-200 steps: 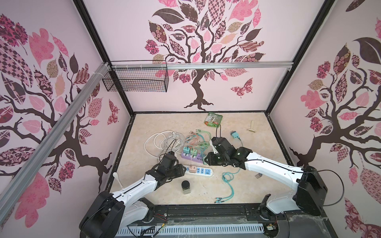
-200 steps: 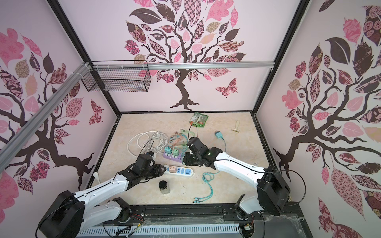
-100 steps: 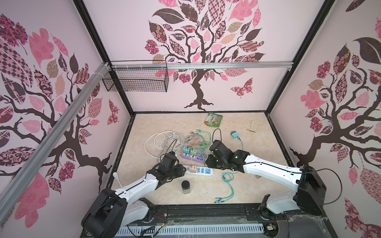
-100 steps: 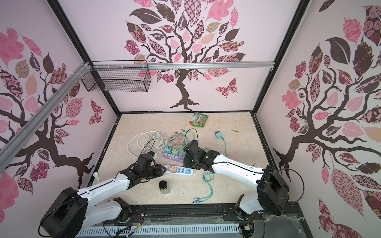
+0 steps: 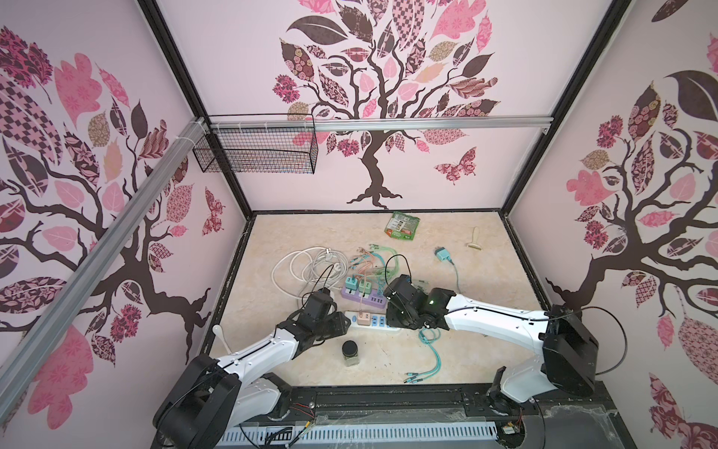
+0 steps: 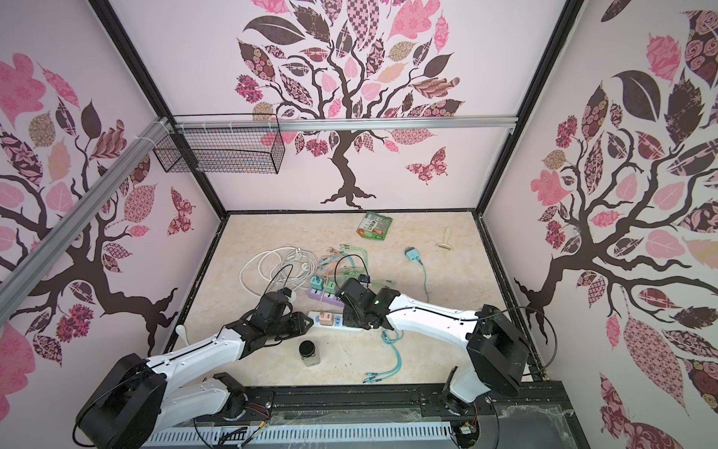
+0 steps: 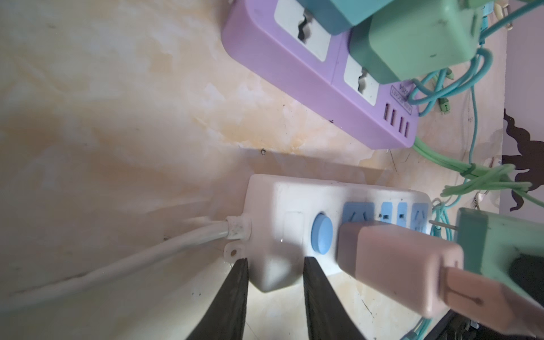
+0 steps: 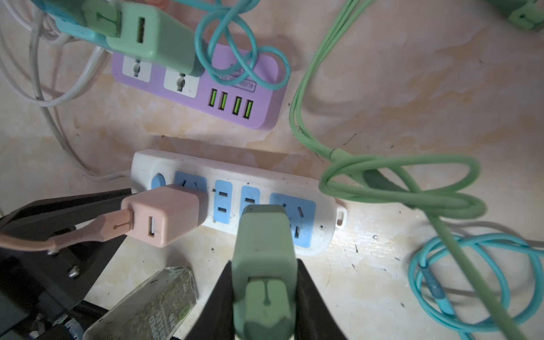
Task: Insert the plug
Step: 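Align the charger's prongs over the blue socket beside the pink charger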
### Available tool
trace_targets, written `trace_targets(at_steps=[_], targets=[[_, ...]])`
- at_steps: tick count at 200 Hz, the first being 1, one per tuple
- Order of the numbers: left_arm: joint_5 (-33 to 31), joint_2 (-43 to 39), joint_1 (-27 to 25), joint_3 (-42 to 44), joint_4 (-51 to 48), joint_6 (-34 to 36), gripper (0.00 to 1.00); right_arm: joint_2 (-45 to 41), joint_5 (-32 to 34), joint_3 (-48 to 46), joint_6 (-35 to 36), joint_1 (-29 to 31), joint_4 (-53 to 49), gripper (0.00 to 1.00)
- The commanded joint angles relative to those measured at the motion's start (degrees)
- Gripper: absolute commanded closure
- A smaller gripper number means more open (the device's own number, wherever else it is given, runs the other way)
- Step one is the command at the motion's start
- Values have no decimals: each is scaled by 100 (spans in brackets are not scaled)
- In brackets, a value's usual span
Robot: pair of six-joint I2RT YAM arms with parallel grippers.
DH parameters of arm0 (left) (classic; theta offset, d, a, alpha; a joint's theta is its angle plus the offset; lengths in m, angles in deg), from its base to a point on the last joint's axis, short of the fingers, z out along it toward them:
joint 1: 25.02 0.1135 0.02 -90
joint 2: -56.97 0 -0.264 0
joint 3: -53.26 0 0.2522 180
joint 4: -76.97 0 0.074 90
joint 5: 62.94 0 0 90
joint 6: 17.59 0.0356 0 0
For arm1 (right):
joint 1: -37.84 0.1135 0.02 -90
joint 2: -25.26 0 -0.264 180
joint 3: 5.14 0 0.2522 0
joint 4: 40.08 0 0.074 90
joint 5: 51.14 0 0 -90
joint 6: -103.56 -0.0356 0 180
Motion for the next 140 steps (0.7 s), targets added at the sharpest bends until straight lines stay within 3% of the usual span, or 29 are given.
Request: trace_targets(at_steps=[1, 140], targets=[[103, -3, 9, 165, 120, 51, 66, 172, 38, 260, -80, 68, -94, 88], [192, -11, 7, 213, 227, 37, 66, 555, 90, 439, -47, 123, -102, 88]])
